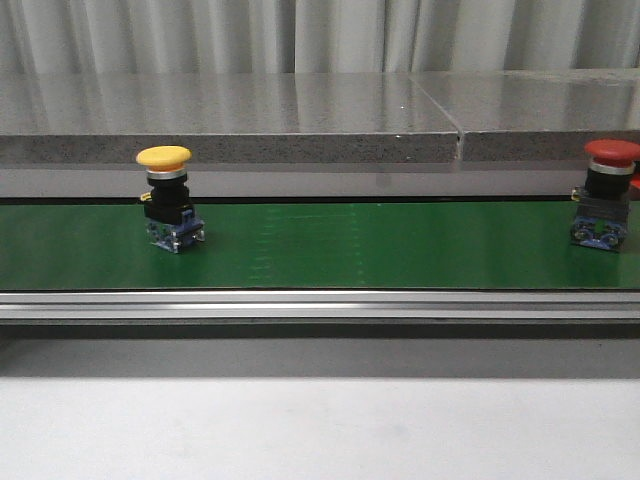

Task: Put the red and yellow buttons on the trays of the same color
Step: 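Close the right gripper on the red button and lift it off the belt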

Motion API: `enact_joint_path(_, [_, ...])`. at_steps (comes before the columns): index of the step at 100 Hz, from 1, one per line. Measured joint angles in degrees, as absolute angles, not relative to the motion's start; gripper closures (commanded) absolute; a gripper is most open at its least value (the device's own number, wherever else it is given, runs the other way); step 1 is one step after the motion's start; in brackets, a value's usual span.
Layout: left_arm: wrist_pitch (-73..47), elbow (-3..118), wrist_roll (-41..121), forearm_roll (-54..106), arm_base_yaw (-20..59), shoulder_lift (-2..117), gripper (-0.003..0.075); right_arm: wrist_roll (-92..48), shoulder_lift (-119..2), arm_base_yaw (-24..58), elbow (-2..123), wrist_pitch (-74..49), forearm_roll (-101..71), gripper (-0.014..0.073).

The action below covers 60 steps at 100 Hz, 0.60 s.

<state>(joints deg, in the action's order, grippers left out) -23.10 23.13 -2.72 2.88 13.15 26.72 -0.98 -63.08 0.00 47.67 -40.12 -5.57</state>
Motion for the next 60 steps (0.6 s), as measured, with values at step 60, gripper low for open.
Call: enact_joint_path(60, [-23.1,23.13,-2.72,2.88,13.15,26.72,0.0739,-4.81,-84.72,0.0,59.47,-37.55,-7.05,0.0094])
